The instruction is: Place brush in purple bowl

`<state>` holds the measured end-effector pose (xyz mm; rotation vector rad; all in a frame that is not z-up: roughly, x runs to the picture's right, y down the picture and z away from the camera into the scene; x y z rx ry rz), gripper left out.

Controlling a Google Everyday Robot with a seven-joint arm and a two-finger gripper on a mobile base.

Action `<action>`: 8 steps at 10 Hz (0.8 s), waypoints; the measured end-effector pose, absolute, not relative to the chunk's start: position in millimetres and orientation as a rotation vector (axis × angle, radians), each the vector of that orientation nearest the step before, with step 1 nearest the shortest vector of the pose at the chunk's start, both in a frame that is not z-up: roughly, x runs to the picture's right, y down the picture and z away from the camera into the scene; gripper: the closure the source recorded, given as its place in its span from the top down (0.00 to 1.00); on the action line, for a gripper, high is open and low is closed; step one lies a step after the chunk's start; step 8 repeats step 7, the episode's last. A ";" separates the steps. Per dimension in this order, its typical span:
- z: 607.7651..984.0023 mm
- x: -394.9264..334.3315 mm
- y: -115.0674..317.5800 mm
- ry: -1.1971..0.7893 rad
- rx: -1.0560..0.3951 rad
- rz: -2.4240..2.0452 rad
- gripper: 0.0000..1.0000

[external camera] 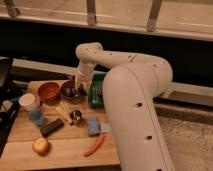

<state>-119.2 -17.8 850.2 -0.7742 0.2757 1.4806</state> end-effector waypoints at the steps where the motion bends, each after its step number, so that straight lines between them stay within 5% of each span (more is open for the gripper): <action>1: 848.8 -115.5 -18.7 0.274 -0.770 1.489 0.80; 8: 844.9 -101.6 -23.4 0.255 -0.768 1.539 0.80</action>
